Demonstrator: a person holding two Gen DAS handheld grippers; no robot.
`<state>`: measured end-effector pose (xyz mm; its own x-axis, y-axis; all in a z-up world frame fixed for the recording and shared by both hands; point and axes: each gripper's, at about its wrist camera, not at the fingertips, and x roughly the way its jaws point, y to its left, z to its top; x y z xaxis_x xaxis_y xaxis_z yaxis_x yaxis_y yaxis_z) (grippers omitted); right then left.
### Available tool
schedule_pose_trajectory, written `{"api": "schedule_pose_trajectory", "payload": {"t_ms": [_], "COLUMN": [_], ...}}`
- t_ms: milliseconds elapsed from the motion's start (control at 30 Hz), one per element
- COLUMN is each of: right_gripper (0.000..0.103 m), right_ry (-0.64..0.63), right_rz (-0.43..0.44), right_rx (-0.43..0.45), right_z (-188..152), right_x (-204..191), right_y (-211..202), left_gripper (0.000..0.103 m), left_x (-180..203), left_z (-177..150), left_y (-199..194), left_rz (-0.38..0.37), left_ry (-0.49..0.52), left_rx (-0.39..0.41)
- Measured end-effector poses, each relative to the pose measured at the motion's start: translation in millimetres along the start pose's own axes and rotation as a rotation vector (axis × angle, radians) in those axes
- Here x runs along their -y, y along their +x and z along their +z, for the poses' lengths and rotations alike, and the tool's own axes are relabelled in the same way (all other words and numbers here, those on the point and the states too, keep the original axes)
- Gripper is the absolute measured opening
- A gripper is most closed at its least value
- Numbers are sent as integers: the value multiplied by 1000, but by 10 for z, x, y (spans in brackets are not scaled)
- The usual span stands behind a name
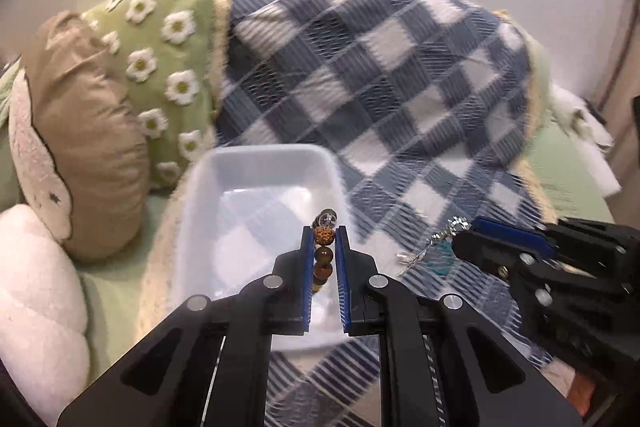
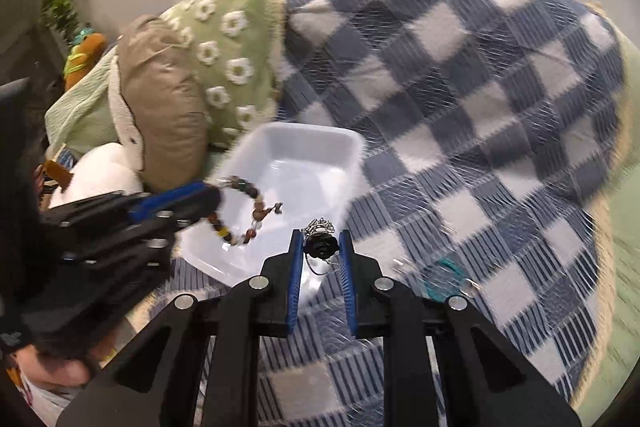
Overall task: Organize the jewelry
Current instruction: 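Carry both items into the clear tray and open both tools to release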
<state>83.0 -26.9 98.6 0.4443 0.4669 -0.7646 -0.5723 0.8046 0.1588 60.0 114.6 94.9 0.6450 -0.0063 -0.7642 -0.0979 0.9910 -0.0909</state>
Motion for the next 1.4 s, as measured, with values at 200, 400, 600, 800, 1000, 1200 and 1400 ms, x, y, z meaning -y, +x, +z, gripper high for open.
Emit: {"api": "schedule_pose_trajectory", "payload": {"t_ms": [200, 400, 600, 800, 1000, 1200, 1400], "right_gripper": [19, 19, 19, 19, 19, 38, 39], "right_ry": [-28, -33, -44, -47, -66, -64, -53], "right_rz": [24, -4, -39, -53, -63, -65, -42], "right_rx": [-104, -221, -284, -295, -302, -284, -219], "right_z": [31, -206, -370, -415, -410, -377, -243], "right_x": [-256, -294, -273, -246, -277, -300, -230], "right_y": [716, 1362, 1697, 1767, 1761, 1724, 1218], "left_gripper": [10, 10, 10, 10, 10, 12, 12], "left_x": [-515, -907, -1045, -1041, -1010, -1007, -1019], "left_z": [-97, -408, -509, -563, -543, -511, -442], "left_y": [549, 1165, 1256, 1220, 1280, 1282, 1019], "left_rz": [5, -50, 25, 41, 66, 65, 40], "left_ry": [-78, -193, -174, -152, -133, -145, -181], "left_rx": [-120, -280, -297, -297, -306, -295, -212]}}
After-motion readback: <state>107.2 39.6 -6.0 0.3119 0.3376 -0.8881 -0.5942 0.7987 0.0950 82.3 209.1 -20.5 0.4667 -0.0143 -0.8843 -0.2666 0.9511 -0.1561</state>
